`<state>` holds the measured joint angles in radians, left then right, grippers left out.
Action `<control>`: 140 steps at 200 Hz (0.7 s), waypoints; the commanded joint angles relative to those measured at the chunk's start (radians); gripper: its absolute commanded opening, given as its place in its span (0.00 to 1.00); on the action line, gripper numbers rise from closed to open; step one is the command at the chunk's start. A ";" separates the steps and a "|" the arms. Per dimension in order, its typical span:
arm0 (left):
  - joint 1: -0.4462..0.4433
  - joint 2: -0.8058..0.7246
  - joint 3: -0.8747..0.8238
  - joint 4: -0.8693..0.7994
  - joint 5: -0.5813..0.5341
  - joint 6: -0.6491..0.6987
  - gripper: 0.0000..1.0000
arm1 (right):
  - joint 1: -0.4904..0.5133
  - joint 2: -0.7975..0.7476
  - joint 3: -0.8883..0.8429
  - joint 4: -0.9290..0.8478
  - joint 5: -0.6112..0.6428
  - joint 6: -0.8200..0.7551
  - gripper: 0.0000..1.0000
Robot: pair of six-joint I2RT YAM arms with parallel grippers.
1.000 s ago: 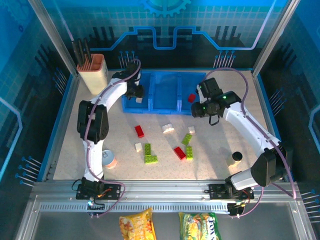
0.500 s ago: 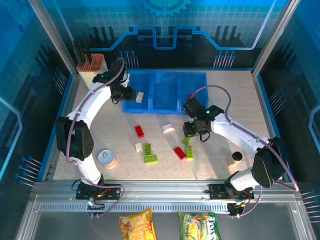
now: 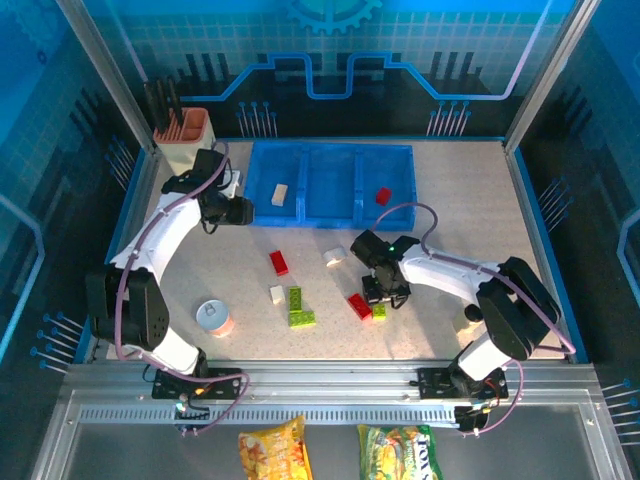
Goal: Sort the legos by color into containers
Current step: Pick up the lego from the bottom-center of the table.
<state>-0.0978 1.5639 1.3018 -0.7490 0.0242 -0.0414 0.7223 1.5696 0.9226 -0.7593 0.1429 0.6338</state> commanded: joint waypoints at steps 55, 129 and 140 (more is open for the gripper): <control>0.006 -0.036 -0.026 0.081 0.021 0.031 0.50 | 0.047 0.080 -0.023 0.065 -0.022 0.056 0.39; 0.006 -0.033 -0.023 0.077 0.025 0.032 0.50 | 0.055 0.072 0.004 -0.003 0.029 0.064 0.49; 0.006 -0.032 -0.024 0.076 0.025 0.032 0.50 | 0.058 0.070 0.002 -0.003 0.025 0.064 0.48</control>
<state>-0.0978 1.5539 1.2911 -0.6777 0.0242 -0.0235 0.7586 1.6108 0.9379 -0.7181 0.1574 0.6815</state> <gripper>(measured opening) 0.499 0.490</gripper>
